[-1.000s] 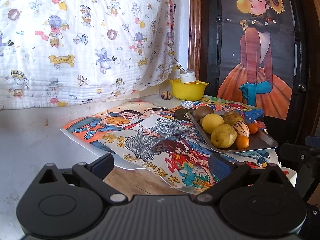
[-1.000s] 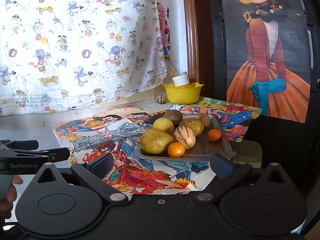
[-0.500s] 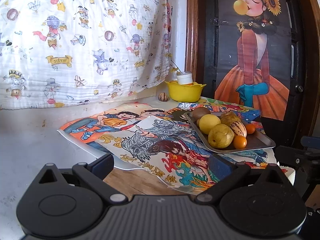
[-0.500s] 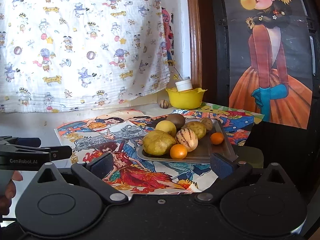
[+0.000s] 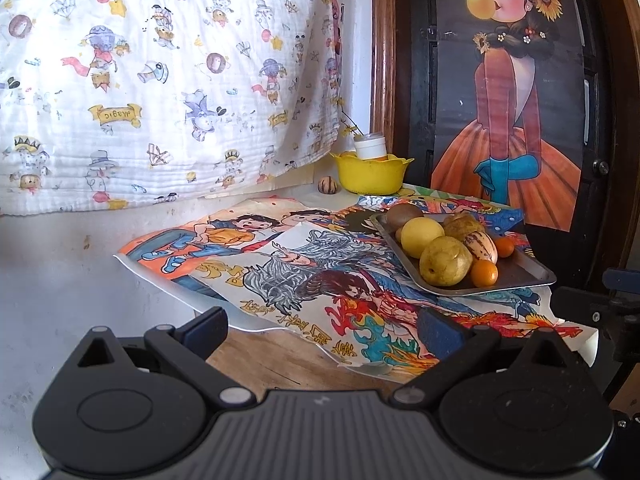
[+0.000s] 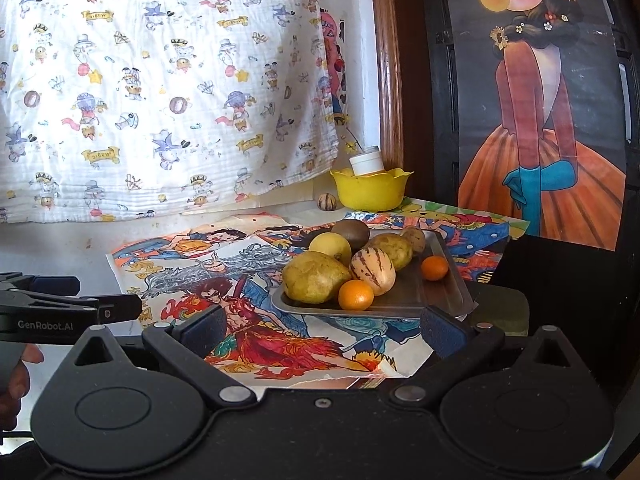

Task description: Organize fruits

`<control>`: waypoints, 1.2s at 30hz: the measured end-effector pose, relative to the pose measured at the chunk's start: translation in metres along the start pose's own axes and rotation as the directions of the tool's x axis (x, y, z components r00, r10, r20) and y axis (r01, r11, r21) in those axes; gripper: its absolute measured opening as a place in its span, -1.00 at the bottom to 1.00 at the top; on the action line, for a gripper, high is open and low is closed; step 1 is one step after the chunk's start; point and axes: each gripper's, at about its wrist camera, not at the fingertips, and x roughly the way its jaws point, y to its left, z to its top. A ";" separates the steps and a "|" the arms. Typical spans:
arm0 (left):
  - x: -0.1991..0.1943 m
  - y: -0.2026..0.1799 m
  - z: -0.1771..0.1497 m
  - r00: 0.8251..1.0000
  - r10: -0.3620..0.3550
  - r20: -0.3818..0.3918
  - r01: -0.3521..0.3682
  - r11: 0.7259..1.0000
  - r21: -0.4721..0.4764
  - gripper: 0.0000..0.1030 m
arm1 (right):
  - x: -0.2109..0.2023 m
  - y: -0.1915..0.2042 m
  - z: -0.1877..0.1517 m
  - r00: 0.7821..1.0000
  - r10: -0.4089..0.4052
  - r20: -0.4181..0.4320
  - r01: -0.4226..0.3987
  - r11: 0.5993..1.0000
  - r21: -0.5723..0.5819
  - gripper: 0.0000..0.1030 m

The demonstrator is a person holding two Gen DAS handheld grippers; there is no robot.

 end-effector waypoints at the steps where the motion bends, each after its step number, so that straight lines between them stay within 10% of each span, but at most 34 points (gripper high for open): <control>1: 0.000 0.000 0.000 1.000 0.000 -0.001 0.000 1.000 0.001 0.99 | 0.000 0.000 0.000 1.000 0.000 0.001 0.000 1.000 0.000 0.99; 36: 0.000 0.002 -0.003 1.000 0.002 -0.004 -0.002 1.000 -0.003 0.99 | -0.001 0.001 -0.002 1.000 0.001 -0.004 -0.001 1.000 0.001 0.99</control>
